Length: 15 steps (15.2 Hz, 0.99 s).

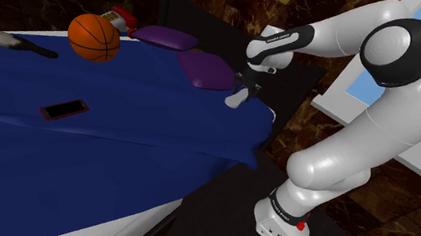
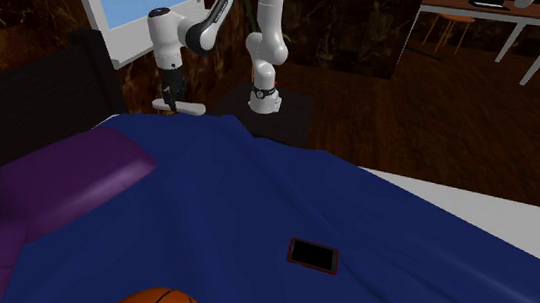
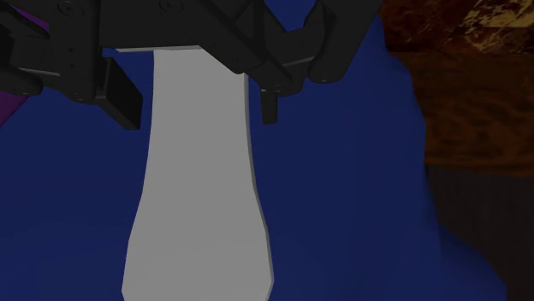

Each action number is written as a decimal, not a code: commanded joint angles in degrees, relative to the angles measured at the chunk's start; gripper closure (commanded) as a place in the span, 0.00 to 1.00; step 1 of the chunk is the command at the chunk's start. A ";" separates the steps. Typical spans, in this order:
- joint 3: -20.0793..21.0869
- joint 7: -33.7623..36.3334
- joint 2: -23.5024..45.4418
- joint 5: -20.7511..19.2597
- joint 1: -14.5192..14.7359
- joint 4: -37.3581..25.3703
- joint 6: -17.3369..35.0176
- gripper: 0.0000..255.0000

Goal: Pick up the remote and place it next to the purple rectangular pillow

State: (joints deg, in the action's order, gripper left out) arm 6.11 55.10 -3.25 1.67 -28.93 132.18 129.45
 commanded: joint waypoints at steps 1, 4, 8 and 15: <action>0.06 0.14 1.01 -0.10 0.04 0.69 1.75 1.00; 0.08 0.23 2.46 -0.25 0.05 1.60 4.10 1.00; 0.10 0.38 4.55 -0.50 0.06 2.64 7.23 1.00; 0.04 0.73 8.67 -1.08 0.11 3.97 12.66 1.00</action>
State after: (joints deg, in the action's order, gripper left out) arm 6.14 55.76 5.07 0.63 -28.86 135.88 141.42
